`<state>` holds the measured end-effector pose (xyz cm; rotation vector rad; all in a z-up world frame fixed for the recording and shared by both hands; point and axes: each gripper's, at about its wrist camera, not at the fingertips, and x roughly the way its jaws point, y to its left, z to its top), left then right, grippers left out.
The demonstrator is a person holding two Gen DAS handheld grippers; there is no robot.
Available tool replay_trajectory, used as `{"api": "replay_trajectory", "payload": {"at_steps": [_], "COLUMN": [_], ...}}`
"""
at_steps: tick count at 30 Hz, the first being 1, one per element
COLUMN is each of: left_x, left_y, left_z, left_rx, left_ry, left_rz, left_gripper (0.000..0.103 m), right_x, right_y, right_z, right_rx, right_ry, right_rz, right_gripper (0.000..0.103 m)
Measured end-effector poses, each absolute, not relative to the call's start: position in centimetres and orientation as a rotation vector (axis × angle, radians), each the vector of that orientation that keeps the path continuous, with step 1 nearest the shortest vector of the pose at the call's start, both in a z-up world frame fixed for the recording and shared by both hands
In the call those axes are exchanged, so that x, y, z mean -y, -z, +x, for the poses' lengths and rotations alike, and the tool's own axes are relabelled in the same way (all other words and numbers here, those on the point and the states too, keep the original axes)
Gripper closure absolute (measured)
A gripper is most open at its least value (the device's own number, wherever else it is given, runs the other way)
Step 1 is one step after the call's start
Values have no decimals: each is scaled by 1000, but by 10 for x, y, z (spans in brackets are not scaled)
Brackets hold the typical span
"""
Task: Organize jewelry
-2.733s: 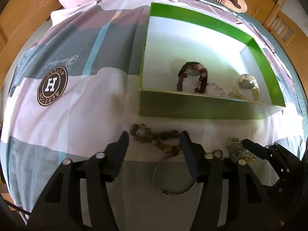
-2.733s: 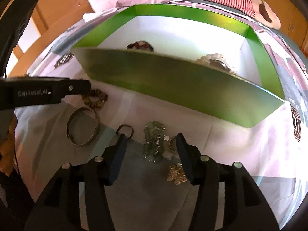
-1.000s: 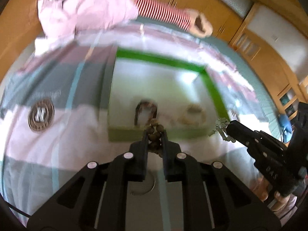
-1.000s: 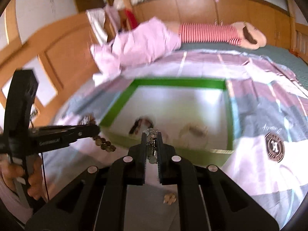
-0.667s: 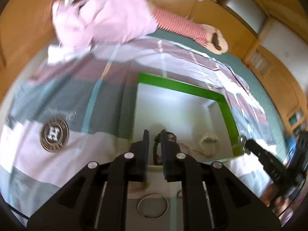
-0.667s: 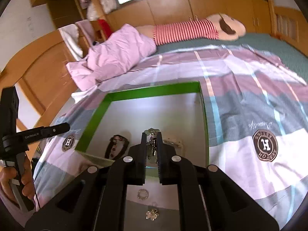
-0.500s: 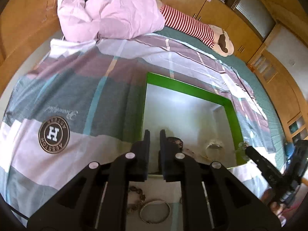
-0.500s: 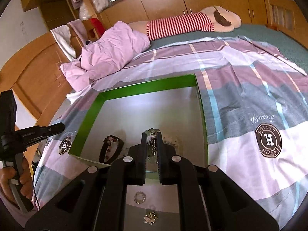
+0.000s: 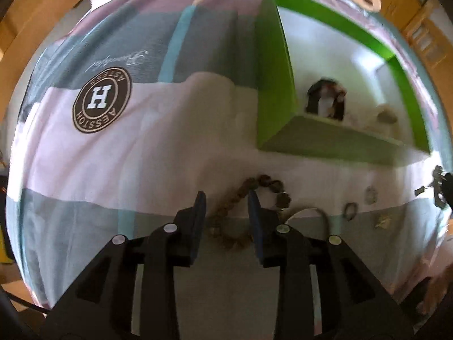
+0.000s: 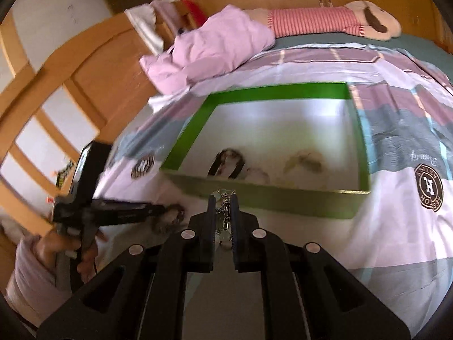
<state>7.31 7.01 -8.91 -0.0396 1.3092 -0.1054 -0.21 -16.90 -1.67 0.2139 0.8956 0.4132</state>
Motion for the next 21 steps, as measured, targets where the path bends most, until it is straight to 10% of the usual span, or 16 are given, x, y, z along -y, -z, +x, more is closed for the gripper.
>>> {"api": "replay_trajectory", "payload": {"at_steps": [5,7,21], "left_x": [-53,-54,-23], "left_y": [101,96,-44], "left_z": [72,70,66], "left_rx": [-1302,-1294,-857], "left_ry": [63,79,432], "left_rz": [61,26,-132], "left_gripper": [69,95,95], "right_x": [166,167,198], "right_y": [20,19,-23], "right_z": [-2,-1,31], "right_rx": [-901,-892,-712], "right_ry": [-408,-402,-333], "right_rz": [188,181,218], "right_gripper": [93,93,93]}}
